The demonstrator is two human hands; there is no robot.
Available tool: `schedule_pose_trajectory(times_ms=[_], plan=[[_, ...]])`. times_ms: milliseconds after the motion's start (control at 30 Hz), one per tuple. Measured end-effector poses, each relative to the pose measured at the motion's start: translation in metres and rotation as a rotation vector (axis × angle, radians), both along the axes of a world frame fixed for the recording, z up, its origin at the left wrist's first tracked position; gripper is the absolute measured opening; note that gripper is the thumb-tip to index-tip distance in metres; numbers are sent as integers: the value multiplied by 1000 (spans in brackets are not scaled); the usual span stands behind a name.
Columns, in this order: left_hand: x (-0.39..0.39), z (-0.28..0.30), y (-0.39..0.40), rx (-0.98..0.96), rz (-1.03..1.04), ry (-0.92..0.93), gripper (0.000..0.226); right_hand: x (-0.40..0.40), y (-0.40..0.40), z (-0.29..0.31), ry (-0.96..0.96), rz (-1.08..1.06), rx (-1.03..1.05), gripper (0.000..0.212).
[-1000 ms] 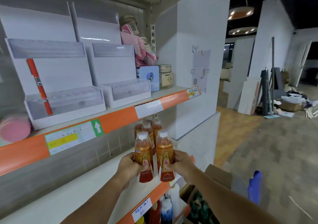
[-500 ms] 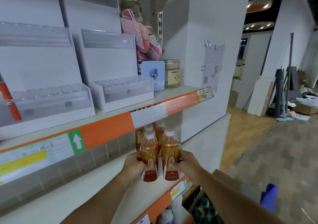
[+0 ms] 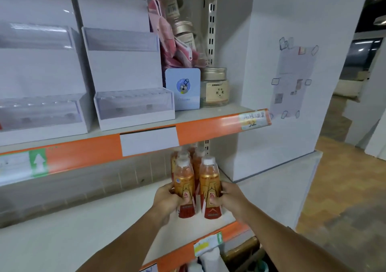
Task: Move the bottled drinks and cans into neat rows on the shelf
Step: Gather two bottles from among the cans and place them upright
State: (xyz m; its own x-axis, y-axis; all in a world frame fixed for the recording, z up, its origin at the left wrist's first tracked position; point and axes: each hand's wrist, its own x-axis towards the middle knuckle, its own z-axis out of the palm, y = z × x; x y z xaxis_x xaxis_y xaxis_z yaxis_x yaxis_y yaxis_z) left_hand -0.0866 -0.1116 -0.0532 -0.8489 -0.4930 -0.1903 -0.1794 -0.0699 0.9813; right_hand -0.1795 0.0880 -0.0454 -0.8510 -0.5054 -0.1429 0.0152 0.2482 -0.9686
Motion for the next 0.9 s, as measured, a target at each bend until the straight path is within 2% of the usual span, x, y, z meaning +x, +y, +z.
schedule_pose_trajectory(times_ms=[533,900], plan=[[-24,-24,34,20,218,43,57,-55,13,-16,-78,177,13,38],[-20,-27,37,-67,210,34,56,-69,-3,-27,-35,151,31,45]])
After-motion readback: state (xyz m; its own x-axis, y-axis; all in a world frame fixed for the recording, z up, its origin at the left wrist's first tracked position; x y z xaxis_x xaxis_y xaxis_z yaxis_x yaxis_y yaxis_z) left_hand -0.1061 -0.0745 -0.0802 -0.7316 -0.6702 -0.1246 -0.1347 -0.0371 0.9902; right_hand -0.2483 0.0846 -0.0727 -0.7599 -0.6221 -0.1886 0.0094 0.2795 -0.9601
